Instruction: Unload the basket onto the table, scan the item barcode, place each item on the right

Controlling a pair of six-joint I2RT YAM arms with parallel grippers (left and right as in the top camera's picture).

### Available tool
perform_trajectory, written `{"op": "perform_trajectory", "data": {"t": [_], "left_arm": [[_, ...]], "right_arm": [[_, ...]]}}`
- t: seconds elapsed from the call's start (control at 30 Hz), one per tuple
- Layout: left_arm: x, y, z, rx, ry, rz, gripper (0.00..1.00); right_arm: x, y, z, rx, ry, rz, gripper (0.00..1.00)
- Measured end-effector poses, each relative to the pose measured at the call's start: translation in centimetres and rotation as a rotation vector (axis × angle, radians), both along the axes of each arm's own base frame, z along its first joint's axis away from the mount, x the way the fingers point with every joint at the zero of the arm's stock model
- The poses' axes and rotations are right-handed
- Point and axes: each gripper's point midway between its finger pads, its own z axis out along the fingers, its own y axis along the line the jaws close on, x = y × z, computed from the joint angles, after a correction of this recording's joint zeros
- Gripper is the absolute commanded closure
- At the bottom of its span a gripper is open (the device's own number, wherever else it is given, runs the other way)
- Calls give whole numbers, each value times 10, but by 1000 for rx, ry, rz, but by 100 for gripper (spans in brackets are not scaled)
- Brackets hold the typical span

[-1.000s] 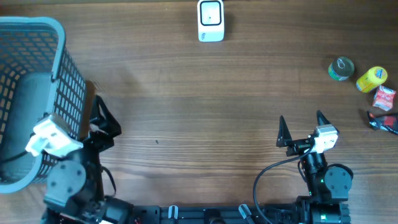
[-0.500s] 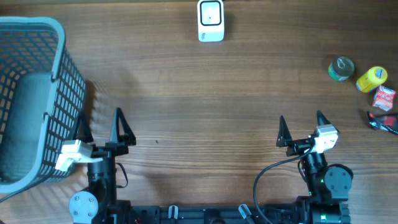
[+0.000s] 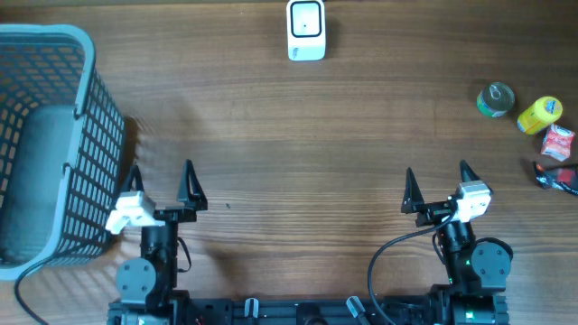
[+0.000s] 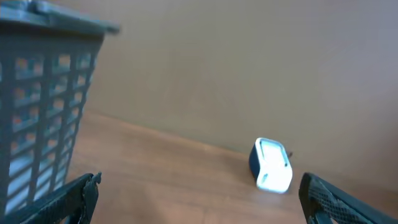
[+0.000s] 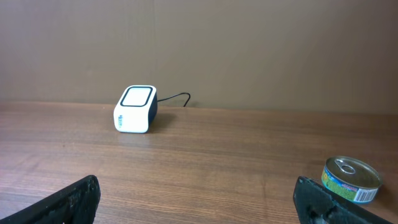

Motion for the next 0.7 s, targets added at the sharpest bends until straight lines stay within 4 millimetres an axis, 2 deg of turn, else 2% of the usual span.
{"op": "perform_trajectory", "data": {"t": [0.1, 0.23, 0.27, 0.7], "left_arm": [[1, 0, -12, 11, 43, 1, 0], [2, 0, -47, 26, 181, 1, 0], [2, 0, -49, 31, 192, -1, 0], [2, -2, -49, 49, 192, -10, 0]], "right_arm": [[0, 0, 0, 0, 0, 0, 0], [0, 0, 0, 0, 0, 0, 0], [0, 0, 0, 0, 0, 0, 0], [0, 0, 0, 0, 0, 0, 0]]}}
